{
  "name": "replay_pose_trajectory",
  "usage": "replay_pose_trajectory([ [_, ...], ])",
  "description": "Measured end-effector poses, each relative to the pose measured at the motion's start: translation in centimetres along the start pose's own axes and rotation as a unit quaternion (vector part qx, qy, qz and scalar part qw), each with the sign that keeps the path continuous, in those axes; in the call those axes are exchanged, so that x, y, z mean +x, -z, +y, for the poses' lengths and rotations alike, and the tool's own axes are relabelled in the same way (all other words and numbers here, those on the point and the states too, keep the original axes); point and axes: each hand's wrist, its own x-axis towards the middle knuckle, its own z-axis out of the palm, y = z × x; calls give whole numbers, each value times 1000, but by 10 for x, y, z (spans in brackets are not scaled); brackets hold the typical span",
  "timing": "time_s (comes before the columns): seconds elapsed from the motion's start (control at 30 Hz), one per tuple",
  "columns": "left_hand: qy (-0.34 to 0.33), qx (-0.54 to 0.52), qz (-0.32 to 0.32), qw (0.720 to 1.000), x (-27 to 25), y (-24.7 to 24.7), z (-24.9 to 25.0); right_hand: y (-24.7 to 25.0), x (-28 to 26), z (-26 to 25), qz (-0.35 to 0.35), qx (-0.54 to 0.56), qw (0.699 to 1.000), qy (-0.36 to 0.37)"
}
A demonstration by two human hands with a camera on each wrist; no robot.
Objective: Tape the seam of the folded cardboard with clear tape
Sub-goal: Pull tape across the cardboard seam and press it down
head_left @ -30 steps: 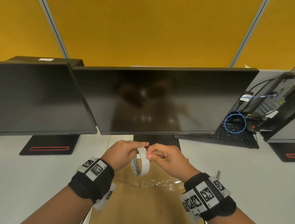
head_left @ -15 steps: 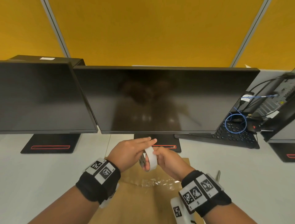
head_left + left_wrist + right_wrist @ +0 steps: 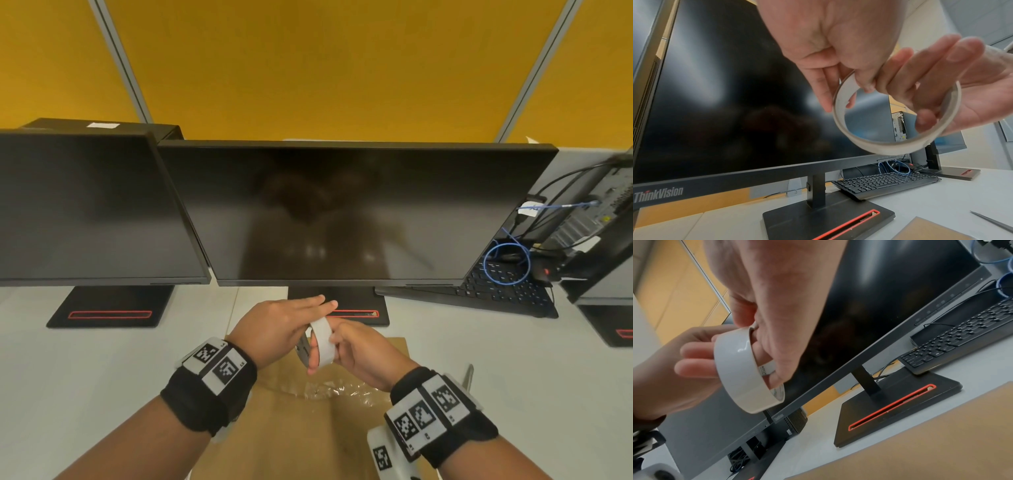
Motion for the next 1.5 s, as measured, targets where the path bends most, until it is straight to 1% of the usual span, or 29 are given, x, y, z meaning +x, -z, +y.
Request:
replay_pose_trajectory([
  [0.07, 0, 7, -11, 1000, 1, 0, -1, 0, -1, 1, 2, -2, 1000, -4],
  [0.17, -6, 5, -6, 1000, 2, -1, -1, -2, -3, -1, 1, -17, 1000, -3],
  [0.27, -3, -4, -2, 1000, 1, -2, -2, -6, -3, -1, 20, -41, 999, 17],
  [0.33, -3, -7, 4, 1000, 1, -5, -4, -6, -4, 0, 28, -34, 999, 20],
  [0.37, -6, -12, 10, 1000, 1, -6, -5, -5, -4, 0, 21, -27, 999, 16],
  [0.43, 7, -50, 24, 998, 0, -8, -6, -3, -6, 0, -4, -24, 1000, 9],
  [0.5, 52, -111, 36, 992, 0, -10, -10, -2, -7, -1, -14, -58, 998, 6],
  [0.57, 95, -179, 46, 978, 1, -11, -14, -1, -8, -1, -6, -106, 994, 10],
  [0.67, 109, -225, 22, 968, 0, -12, -10, -2, -8, -3, 20, -159, 987, 6],
  [0.7, 114, -241, 26, 963, 0, -11, -8, -2, -8, -3, 33, -170, 985, 7],
  [0.77, 113, -267, 70, 954, 0, -8, -6, -2, -5, -2, 58, -196, 979, 5],
  [0.8, 101, -267, 91, 954, 0, -7, -4, -2, -3, -1, 68, -207, 976, 4],
  [0.83, 91, -256, 98, 957, 0, -6, -3, -2, -2, 1, 76, -212, 974, 6],
  [0.93, 88, -194, 86, 973, -1, -8, 2, -2, 2, 5, 96, -223, 970, 11],
  [1.0, 101, -184, 89, 974, -2, -11, 3, -3, 4, 6, 103, -246, 964, 8],
  [1.1, 120, -202, 105, 966, -1, -14, 5, -5, 6, 9, 119, -294, 948, 9],
  [1.17, 137, -233, 131, 954, 1, -15, 6, -7, 6, 9, 136, -326, 936, 17],
  [1.23, 169, -268, 150, 937, 6, -15, 7, -9, 6, 10, 157, -358, 920, 28],
  [1.3, 197, -284, 153, 926, 10, -16, 9, -10, 7, 14, 176, -383, 906, 37],
  [1.37, 211, -291, 154, 920, 11, -19, 12, -9, 8, 18, 189, -412, 890, 42],
  [1.43, 215, -296, 156, 918, 11, -23, 16, -9, 8, 20, 193, -423, 885, 37],
  [1.5, 217, -290, 152, 920, 11, -27, 19, -7, 9, 22, 195, -422, 885, 22],
])
